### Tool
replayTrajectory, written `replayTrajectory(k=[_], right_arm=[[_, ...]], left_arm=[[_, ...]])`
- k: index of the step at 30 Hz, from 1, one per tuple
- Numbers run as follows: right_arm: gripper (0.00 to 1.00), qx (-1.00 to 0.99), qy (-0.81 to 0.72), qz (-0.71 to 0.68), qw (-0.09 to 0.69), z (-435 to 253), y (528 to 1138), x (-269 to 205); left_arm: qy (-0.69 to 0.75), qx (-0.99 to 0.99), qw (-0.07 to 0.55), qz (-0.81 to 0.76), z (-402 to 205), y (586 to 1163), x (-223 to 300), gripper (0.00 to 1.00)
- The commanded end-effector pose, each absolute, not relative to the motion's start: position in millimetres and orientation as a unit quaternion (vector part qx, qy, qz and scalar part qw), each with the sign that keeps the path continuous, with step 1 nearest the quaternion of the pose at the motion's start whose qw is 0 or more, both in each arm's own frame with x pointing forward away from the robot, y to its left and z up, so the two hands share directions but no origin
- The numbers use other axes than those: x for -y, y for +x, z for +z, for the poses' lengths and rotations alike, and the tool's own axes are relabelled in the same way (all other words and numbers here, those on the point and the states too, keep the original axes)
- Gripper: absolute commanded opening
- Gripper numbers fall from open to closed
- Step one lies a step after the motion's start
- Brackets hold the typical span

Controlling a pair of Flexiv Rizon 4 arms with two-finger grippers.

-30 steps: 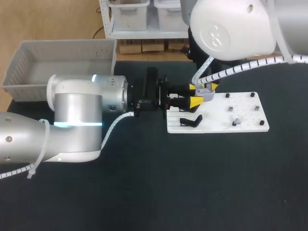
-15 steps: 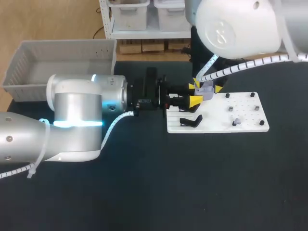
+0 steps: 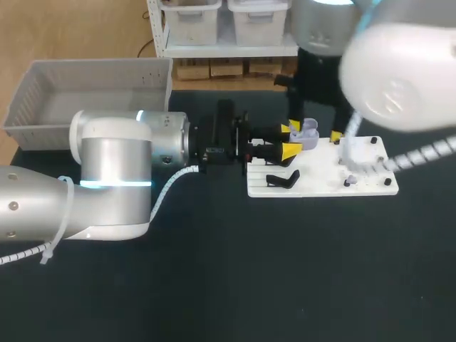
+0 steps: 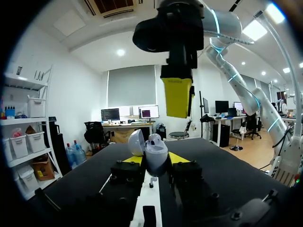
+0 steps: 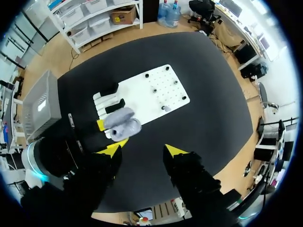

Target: Pick up each earbud case from the left stands, insert the matching earbuds, close the lid, and place the case in the box.

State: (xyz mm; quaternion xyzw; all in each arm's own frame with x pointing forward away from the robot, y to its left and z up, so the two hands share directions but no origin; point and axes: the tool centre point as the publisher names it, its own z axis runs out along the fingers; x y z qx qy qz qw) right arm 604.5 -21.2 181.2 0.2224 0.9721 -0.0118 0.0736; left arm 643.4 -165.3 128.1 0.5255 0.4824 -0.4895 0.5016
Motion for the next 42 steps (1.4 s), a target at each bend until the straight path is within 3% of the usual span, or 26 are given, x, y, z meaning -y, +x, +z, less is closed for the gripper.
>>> replayTrajectory(k=[1,2,7,13,14,17,21,24,42], right_arm=[[0.63,-0.965,0.224,0.085,0.111,179,580,49],[0.69,-0.964,0.226,0.092,0.109,178,579,52],[0.75,-0.965,0.224,0.096,0.097,171,572,58],[0.64,-0.973,0.2,0.083,0.08,147,580,66],[0.58,-0.973,0.2,0.082,0.079,143,583,68],[0.56,-0.973,0.202,0.078,0.078,131,591,73],[0.67,-0.973,0.207,0.071,0.076,119,598,80],[1.0,-0.973,0.211,0.063,0.069,110,602,85],[1.0,-0.968,0.23,0.087,0.04,100,603,94]], left_arm=[[0.524,-0.483,0.504,-0.487,128,642,166,0.0],[0.524,-0.483,0.504,-0.487,128,642,166,0.0],[0.524,-0.483,0.504,-0.487,128,642,166,0.0],[0.524,-0.483,0.504,-0.487,128,642,166,0.0],[0.524,-0.483,0.504,-0.487,128,642,166,0.0],[0.524,-0.483,0.504,-0.487,128,642,166,0.0],[0.524,-0.483,0.504,-0.487,128,642,166,0.0],[0.524,-0.483,0.504,-0.487,128,642,166,0.0],[0.524,-0.483,0.504,-0.487,128,642,166,0.0]])
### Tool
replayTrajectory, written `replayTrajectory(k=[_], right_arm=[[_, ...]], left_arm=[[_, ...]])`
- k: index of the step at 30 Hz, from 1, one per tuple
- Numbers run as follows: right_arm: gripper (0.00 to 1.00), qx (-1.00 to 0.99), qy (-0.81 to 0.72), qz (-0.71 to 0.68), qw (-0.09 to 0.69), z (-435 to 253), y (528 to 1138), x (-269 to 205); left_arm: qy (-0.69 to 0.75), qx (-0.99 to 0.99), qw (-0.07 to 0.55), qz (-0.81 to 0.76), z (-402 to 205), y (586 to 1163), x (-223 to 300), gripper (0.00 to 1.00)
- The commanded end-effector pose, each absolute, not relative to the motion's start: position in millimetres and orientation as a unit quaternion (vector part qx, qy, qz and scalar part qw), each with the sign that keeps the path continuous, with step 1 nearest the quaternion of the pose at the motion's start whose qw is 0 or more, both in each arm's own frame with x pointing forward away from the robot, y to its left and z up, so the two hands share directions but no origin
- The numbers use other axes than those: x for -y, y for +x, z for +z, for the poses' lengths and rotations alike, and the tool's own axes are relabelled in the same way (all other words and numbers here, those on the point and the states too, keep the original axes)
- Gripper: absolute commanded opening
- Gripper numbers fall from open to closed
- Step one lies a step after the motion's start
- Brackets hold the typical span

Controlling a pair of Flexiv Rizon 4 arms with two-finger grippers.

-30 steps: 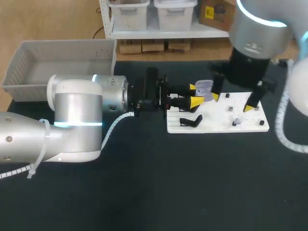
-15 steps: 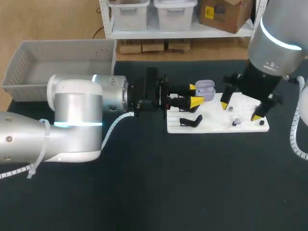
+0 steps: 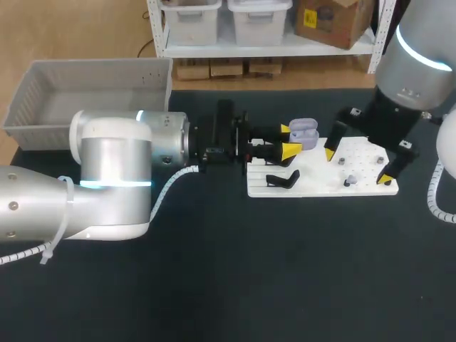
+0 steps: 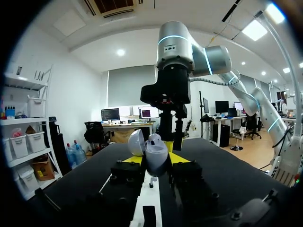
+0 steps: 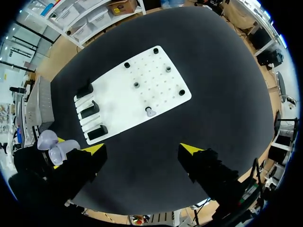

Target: Pick up each earbud case from the left stands, insert the matching earbuds, close the lid, and place the case in the box.

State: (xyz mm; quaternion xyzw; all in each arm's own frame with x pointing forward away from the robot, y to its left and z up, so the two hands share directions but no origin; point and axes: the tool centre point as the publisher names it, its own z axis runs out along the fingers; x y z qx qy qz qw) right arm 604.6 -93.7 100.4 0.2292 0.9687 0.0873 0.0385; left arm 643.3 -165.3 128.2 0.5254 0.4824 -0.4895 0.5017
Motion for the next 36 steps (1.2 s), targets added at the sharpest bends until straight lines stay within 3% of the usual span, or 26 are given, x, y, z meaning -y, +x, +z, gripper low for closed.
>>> replayTrajectory(k=[1,24,36], right_arm=[[1.0,-0.968,0.23,0.087,0.04,100,603,94],[1.0,-0.968,0.23,0.087,0.04,100,603,94],[1.0,-0.967,0.216,0.072,0.115,78,603,117]], left_arm=[[0.524,-0.483,0.504,-0.487,128,642,166,0.0],[0.524,-0.483,0.504,-0.487,128,642,166,0.0],[0.524,-0.483,0.504,-0.487,128,642,166,0.0]])
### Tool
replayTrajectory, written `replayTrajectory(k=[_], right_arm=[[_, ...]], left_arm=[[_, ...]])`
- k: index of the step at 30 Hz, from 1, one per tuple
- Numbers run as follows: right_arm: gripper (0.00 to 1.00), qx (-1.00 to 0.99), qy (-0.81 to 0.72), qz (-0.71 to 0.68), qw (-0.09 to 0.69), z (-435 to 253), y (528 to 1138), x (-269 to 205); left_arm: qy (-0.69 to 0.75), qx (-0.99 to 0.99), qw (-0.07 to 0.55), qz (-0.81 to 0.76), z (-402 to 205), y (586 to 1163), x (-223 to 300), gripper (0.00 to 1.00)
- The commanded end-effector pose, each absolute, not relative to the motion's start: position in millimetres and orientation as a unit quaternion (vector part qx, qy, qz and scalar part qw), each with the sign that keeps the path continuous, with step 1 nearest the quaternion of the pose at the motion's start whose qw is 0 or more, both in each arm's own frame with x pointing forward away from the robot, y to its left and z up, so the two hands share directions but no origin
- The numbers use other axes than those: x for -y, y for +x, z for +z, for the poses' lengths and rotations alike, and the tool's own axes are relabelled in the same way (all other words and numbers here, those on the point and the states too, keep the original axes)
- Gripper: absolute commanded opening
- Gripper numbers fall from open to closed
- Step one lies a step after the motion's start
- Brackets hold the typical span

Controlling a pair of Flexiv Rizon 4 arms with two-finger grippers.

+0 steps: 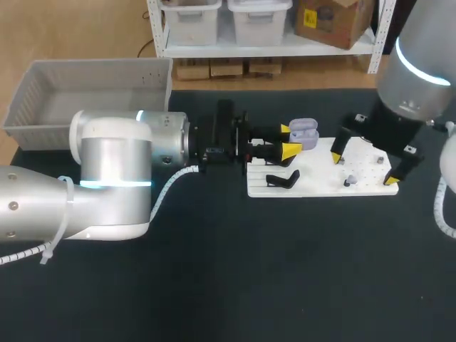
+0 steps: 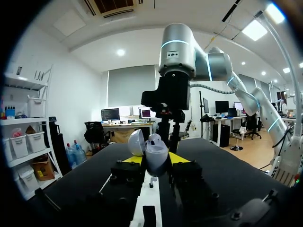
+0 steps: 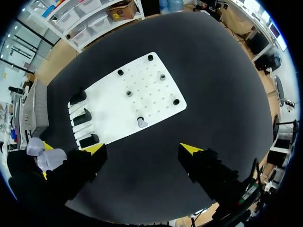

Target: Pick up each earbud case from the left stands, insert the matching earbuds, close the lid, and place the case in the box.

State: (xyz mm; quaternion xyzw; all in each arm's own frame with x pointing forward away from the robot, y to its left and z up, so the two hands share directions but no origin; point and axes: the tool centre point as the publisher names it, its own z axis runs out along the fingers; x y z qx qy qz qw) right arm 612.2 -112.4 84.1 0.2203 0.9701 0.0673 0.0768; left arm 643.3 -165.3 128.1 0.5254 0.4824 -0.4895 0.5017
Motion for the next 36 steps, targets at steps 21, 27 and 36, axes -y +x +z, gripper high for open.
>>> replayTrajectory(k=[21,27,36], right_arm=[[0.75,-0.984,0.137,0.056,0.095,41,631,107],[0.47,-0.984,0.138,0.063,0.092,35,632,109],[0.42,-0.982,0.149,0.071,0.09,30,632,116]], left_arm=[[0.524,-0.483,0.504,-0.487,128,642,166,0.0],[0.524,-0.483,0.504,-0.487,128,642,166,0.0],[0.524,-0.483,0.504,-0.487,128,642,166,0.0]])
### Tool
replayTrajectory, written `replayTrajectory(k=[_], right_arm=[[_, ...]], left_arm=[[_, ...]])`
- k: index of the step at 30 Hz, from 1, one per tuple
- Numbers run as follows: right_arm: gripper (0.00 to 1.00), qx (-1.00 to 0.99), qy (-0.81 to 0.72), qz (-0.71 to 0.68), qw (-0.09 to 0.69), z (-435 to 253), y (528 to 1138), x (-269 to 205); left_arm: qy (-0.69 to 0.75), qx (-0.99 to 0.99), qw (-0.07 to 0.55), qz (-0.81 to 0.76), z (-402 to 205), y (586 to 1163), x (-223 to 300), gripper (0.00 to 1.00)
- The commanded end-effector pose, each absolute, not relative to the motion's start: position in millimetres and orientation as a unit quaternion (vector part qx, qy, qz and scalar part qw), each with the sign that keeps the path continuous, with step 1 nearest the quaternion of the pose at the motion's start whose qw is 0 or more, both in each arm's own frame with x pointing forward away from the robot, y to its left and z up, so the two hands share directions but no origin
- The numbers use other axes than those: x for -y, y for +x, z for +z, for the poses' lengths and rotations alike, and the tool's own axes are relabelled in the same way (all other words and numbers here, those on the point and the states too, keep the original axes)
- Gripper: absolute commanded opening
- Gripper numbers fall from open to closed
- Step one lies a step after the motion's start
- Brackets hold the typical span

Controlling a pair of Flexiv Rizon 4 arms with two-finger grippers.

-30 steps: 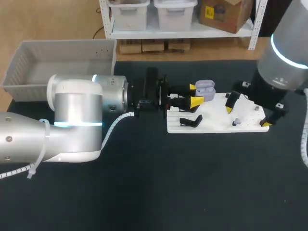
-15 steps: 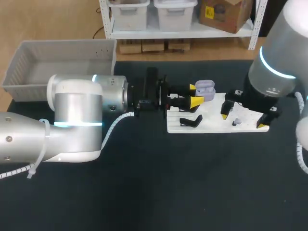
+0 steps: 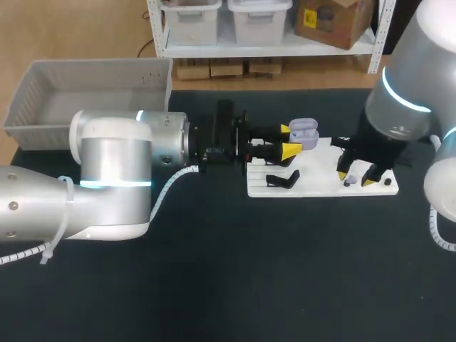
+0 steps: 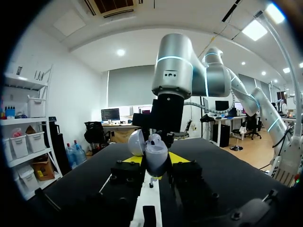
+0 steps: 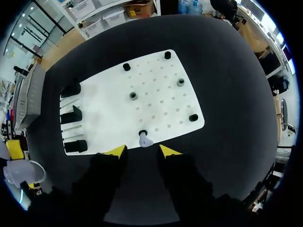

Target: Pick up each earbud case from the left stands, insert the matching earbuds, close the lid, and place the case in the box.

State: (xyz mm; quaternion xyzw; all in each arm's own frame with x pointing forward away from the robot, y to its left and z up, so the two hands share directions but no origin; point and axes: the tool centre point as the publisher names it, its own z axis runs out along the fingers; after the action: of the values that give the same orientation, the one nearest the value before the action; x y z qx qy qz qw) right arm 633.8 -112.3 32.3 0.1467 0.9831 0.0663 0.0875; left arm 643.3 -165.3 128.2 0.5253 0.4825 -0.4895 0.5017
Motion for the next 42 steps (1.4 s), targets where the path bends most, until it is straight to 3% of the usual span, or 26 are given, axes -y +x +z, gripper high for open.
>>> replayTrajectory(k=[1,42], right_arm=[[0.42,-0.982,0.15,0.071,0.091,30,632,117],[0.27,-0.981,0.161,0.079,0.077,12,648,115]], left_arm=[[0.524,-0.483,0.504,-0.487,128,642,166,0.0],[0.524,-0.483,0.504,-0.487,128,642,166,0.0]])
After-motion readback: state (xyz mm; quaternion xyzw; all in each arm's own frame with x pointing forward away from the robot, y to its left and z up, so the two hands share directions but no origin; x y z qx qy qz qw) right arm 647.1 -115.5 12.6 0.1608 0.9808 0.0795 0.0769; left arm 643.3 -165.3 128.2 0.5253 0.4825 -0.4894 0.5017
